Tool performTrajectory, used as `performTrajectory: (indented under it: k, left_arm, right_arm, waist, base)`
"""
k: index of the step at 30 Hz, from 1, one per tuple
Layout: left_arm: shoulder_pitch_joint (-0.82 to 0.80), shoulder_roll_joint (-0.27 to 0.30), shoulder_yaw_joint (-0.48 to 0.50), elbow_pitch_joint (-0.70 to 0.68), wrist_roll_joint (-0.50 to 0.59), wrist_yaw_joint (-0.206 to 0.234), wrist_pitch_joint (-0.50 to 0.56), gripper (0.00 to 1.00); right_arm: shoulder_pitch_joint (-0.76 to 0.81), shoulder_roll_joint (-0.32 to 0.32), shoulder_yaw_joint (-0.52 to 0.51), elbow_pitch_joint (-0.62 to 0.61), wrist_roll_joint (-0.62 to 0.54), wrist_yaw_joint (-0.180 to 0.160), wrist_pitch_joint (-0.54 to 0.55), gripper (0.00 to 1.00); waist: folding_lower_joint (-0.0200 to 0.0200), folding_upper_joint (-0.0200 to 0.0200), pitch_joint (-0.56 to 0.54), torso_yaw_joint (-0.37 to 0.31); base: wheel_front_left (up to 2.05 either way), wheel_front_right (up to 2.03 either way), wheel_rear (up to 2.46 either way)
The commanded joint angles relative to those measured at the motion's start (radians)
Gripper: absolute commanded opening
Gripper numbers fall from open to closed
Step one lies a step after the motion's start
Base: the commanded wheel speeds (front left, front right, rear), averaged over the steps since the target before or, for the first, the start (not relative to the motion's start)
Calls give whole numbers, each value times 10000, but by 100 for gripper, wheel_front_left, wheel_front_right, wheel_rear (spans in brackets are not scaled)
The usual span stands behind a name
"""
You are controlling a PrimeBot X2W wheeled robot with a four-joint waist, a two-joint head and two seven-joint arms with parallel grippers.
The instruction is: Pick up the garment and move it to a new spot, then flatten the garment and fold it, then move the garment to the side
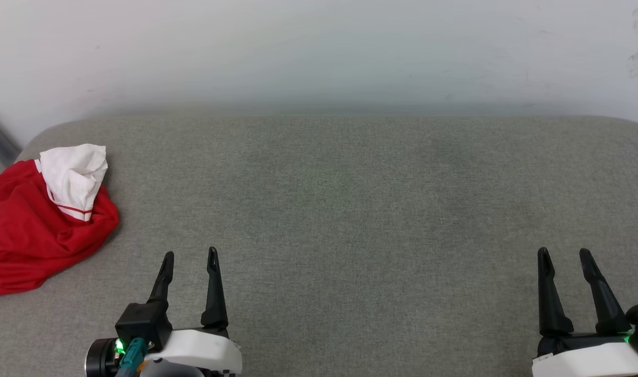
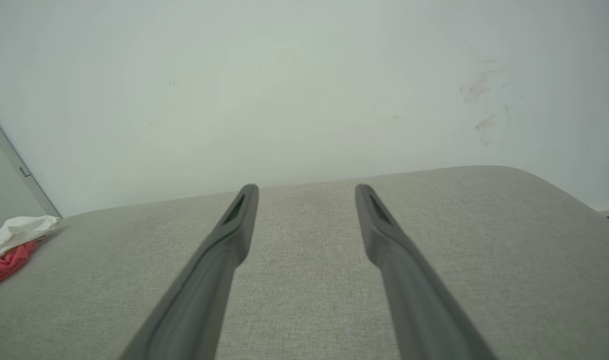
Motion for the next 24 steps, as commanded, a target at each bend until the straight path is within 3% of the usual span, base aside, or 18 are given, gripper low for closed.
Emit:
performTrajectory:
  k: [1,24]
  left_arm:
    - [11,-25,16,-85,225,-63,-90,100]
    - [364,-278,229,30,1778,-355,-514,100]
  right_arm:
    - [107,7,-8,-119,-238,-3,-111,100]
    - [487,13,-22,-251,-1024,-3,-534,100]
  waist:
    - [0,0,6,1]
    - [0,0,-56,10]
  base:
    - [0,0,0]
    - [0,0,0]
